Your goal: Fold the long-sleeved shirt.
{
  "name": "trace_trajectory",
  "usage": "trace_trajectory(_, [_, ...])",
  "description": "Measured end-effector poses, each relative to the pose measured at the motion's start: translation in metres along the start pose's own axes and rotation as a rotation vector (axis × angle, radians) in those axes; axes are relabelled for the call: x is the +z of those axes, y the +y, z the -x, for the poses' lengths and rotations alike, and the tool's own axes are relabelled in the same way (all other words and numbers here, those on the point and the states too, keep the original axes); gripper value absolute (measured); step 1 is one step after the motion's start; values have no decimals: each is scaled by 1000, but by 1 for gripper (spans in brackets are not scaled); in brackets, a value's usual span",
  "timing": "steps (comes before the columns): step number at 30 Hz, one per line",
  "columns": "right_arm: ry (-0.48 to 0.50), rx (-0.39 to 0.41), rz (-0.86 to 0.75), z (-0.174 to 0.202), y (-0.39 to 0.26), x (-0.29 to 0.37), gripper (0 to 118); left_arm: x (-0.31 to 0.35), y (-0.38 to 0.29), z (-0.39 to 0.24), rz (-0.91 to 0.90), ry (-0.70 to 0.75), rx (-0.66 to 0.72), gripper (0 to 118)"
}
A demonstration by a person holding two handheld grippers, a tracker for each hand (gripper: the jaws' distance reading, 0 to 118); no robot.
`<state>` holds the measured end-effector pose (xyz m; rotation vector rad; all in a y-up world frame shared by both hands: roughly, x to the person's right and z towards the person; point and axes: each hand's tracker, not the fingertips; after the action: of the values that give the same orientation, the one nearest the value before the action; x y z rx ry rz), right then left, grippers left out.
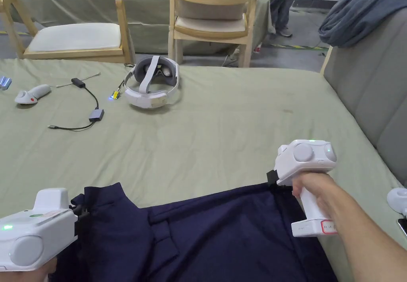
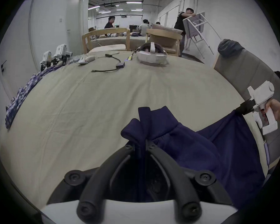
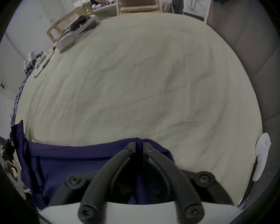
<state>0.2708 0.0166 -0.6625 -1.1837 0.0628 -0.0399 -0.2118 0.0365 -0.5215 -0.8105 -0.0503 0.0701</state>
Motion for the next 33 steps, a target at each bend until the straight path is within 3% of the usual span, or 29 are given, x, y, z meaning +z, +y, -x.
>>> trace_trajectory(4, [20,47,-160,2,-16,46,4,22,4,-2,-96,-21,-21,13])
trace_trajectory(9, [129,37,-401,-4,-75,142,4,81,-13,-11,-277,-84,-137,13])
trace_trajectory(12, [119,83,-488,-6,-127,194,4,121,-32,-11,-373,-111,-196,14])
trace_trajectory(16, [90,67,-528,-7,-213,243,4,165,-64,3,-417,-150,-154,14])
trace_trajectory(21, [105,8,-435,-28,-308,238,4,208,-133,16,-397,-166,-170,14])
trace_trajectory(29, [20,72,-66,-15,-366,170,4,212,-202,10,56,-135,-118,15])
trace_trajectory(32, [-51,145,-30,-8,-367,147,4,196,-216,10,91,-104,-140,15])
trace_trajectory(33, [-34,124,-27,-8,-365,141,4,190,-218,10,116,-98,-153,15])
